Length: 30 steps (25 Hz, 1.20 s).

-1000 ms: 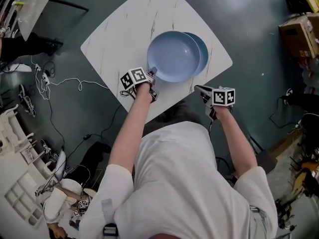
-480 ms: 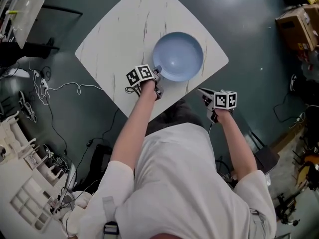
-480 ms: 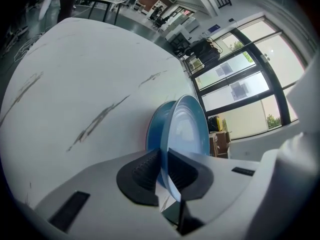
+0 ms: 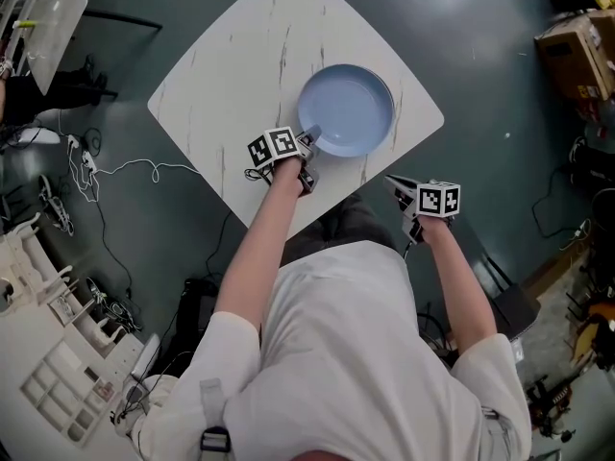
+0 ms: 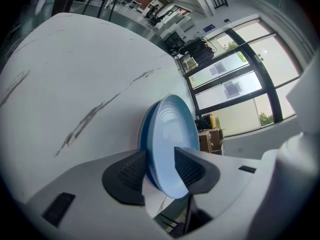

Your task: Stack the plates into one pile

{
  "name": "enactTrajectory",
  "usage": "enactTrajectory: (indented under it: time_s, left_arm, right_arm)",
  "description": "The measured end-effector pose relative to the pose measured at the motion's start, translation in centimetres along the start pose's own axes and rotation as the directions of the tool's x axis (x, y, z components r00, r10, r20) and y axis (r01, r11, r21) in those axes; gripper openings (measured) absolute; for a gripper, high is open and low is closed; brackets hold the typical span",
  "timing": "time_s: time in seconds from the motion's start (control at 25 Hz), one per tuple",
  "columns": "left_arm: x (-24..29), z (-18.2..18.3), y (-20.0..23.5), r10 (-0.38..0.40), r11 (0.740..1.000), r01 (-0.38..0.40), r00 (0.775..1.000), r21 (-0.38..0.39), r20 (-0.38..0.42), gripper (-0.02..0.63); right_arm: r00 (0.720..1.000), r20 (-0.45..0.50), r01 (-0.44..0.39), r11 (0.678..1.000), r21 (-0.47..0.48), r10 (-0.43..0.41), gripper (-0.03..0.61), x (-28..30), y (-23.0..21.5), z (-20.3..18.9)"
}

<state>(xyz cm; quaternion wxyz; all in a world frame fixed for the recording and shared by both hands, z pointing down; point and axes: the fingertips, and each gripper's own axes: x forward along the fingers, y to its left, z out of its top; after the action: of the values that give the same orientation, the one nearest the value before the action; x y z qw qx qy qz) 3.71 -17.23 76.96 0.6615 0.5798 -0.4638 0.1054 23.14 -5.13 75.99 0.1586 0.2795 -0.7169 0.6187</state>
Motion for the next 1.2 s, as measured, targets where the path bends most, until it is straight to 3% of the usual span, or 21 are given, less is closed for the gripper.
enactTrajectory:
  time_s: [0.08, 0.16, 0.36, 0.64, 0.8, 0.96, 1.2]
  left_arm:
    - [-0.2, -0.4, -0.6, -0.025, 0.999, 0.025, 1.000, 0.024, -0.017, 0.213]
    - [-0.7, -0.7, -0.9, -0.035, 0.998, 0.036, 0.999, 0.046, -0.023, 0.250]
    - [-2.5, -1.1, -0.7, -0.064, 0.996, 0.064, 0.998, 0.060, -0.008, 0.256]
    - [-6.3, -1.2, -2.0, -0.148, 0.972, 0.143, 0.989, 0.189, 0.013, 0.252]
    - [-8.9, -1.8, -2.7, -0.177, 0.946, 0.162, 0.984, 0.280, 0.026, 0.211]
    - [-12.8, -2.5, -3.2, -0.203, 0.913, 0.169, 0.978, 0.372, 0.053, 0.110]
    - [-19.0, -3.2, -2.4, -0.276, 0.872, 0.194, 0.953, 0.449, 0.125, 0.041]
  right_arm:
    - [1.000, 0.000, -0.011, 1.000, 0.001, 0.011, 0.041, 0.1, 0.2, 0.0]
    - [1.000, -0.002, -0.002, 1.000, -0.011, 0.002, 0.040, 0.1, 0.1, 0.1]
    - [1.000, 0.011, -0.013, 1.000, -0.006, 0.013, 0.040, 0.3, 1.1, 0.2]
    - [0.997, 0.080, 0.027, 0.997, -0.073, -0.021, 0.041, 0.3, 3.1, 0.7]
    - [0.989, 0.144, 0.036, 0.994, -0.099, -0.021, 0.040, -0.3, 5.3, 1.0]
    - [0.975, 0.217, 0.084, 0.984, -0.160, -0.048, 0.041, -1.6, 7.9, 0.8]
    - [0.909, 0.413, 0.158, 0.964, -0.215, -0.057, 0.040, -4.9, 12.2, 1.7]
